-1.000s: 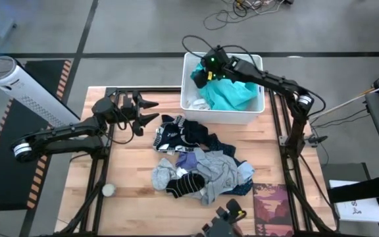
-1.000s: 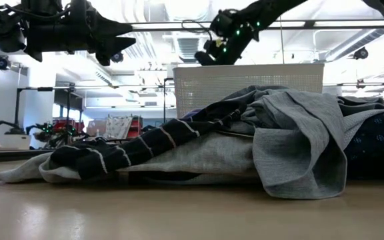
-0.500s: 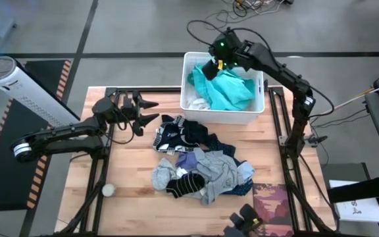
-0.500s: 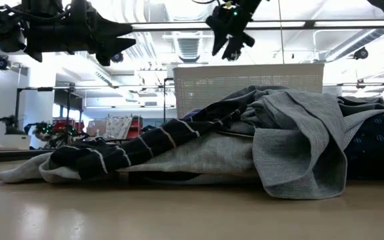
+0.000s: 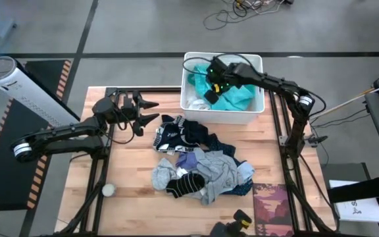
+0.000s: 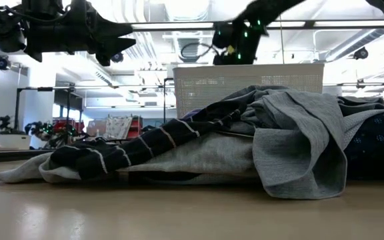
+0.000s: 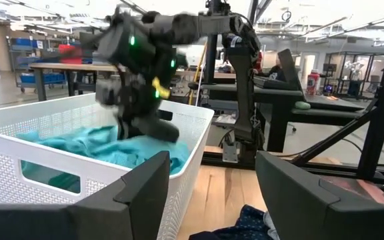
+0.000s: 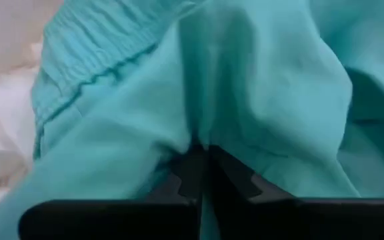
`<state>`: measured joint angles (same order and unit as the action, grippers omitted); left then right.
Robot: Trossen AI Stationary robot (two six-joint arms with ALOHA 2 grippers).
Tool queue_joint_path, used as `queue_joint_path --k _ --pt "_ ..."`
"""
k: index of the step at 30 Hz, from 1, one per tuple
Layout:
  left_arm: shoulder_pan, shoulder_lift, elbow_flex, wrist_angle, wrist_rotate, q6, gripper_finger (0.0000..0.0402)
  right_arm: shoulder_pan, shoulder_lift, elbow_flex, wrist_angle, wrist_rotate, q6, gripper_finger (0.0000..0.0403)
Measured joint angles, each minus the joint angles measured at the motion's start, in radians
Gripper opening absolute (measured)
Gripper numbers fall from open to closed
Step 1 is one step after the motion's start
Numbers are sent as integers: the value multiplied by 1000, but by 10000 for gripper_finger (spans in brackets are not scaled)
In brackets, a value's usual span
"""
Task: Sort clothes
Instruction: Put the blue short into the white laundry bin
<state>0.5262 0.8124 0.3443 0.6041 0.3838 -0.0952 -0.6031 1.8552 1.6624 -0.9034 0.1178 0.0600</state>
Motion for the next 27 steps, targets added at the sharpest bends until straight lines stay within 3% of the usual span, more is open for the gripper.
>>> queue_joint_path --k 3,7,14,20,27 --pt "0 0 0 0 0 0 218 -13 7 -97 120 -86 31 10" --pt "0 0 0 0 -1 0 221 -31 12 -204 266 -112 67 2" --pt "0 0 0 2 -4 0 211 -75 12 -282 307 -168 124 1" --pt "0 0 0 2 -9 0 202 -80 9 -242 273 -197 135 3" --pt "0 0 0 1 -8 0 205 -66 -1 -11 149 -195 86 38"
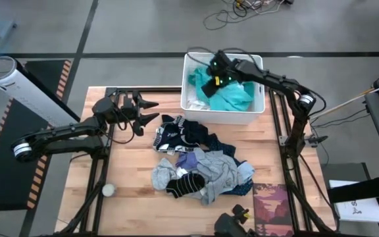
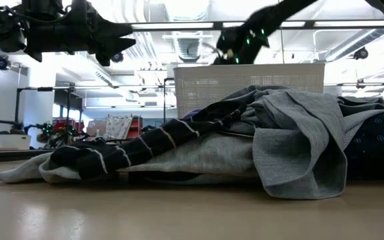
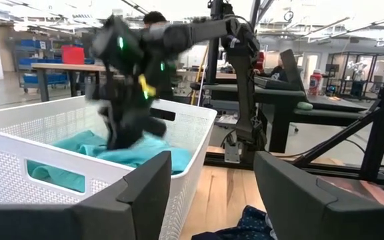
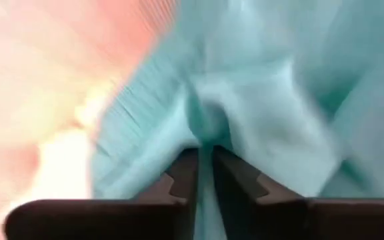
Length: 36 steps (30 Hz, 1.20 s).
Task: Sort clothes
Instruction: Put the blue short into the white laundry bin, then put the violet sock into the white laundry bin
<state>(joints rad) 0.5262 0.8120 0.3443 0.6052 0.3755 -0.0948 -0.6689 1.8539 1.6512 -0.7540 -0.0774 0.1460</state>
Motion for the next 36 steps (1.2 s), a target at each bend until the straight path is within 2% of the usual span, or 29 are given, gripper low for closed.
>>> queue_joint_path --k 10,15,19,26,31,36 --pt "0 0 0 0 0 0 220 60 -2 412 -223 0 -95 141" --pt "0 1 0 0 0 5 220 149 -4 541 -388 -1 -85 163" --pt "0 1 0 0 0 8 212 260 -4 557 -436 -1 -94 156" --pt "0 1 0 0 0 7 204 472 9 544 -417 -1 -105 143" --pt "0 1 0 0 0 7 207 607 24 502 -340 -2 -12 160" --pt "0 1 0 0 0 7 213 705 25 373 -224 -1 91 182"
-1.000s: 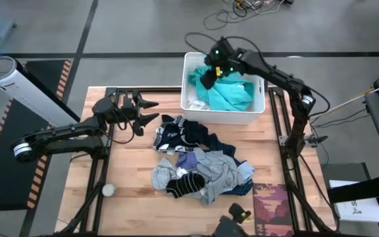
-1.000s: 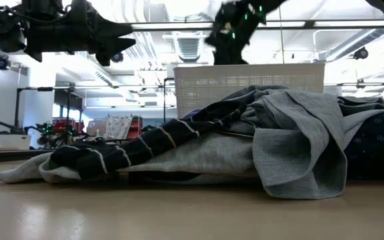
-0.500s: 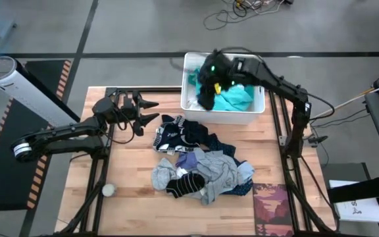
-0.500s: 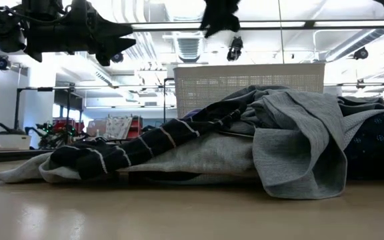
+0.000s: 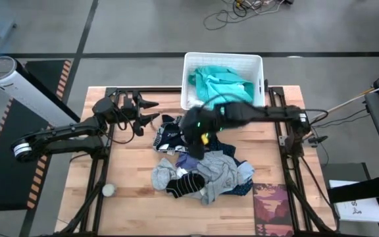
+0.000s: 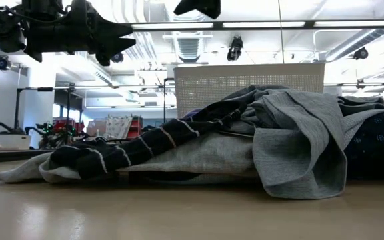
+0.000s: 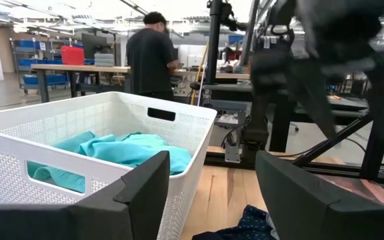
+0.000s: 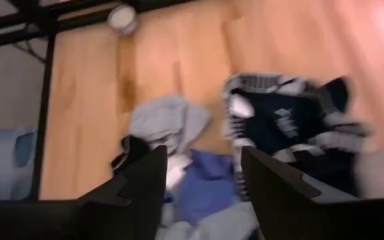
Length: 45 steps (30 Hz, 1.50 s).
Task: Sort clothes
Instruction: Put the violet sock into the white laundry bin
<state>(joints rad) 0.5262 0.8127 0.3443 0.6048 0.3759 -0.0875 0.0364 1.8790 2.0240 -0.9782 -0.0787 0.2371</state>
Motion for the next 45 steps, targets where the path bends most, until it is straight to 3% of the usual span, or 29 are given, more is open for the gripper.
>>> queue_joint_path --k 10,20,27,38,42,45 --pt "0 0 0 0 0 0 198 55 6 -314 258 3 182 222" --pt "0 0 0 0 0 0 186 56 6 -499 317 93 264 222" --pt "0 0 0 0 0 0 187 57 6 -576 384 108 268 217" --pt "0 0 0 1 0 4 194 62 85 -585 431 102 263 208" --pt "0 2 0 5 0 8 186 62 107 -582 432 98 268 189" --pt "0 6 -1 -2 0 8 181 63 108 -582 432 97 257 151"
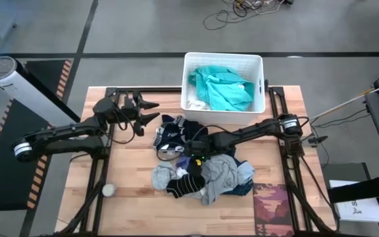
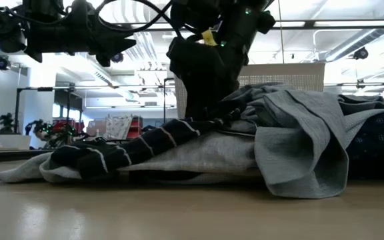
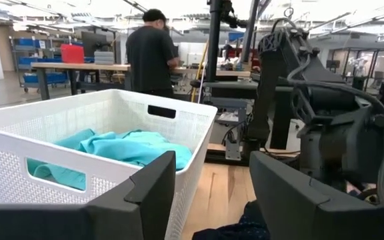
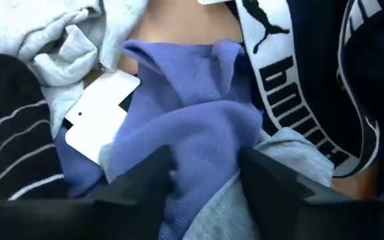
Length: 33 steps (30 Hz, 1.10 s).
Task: Sort clothes
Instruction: Put the violet sock into the white laundry bin
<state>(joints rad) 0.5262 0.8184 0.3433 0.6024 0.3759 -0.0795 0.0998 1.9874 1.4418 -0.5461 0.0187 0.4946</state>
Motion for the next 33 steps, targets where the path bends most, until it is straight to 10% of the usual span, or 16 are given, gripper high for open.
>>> queue_joint_path --k 7,33 --pt "0 8 -1 2 0 9 170 1 -29 50 -15 -1 -64 12" --pt "0 9 -1 4 0 10 166 1 -37 694 -319 53 -338 3"
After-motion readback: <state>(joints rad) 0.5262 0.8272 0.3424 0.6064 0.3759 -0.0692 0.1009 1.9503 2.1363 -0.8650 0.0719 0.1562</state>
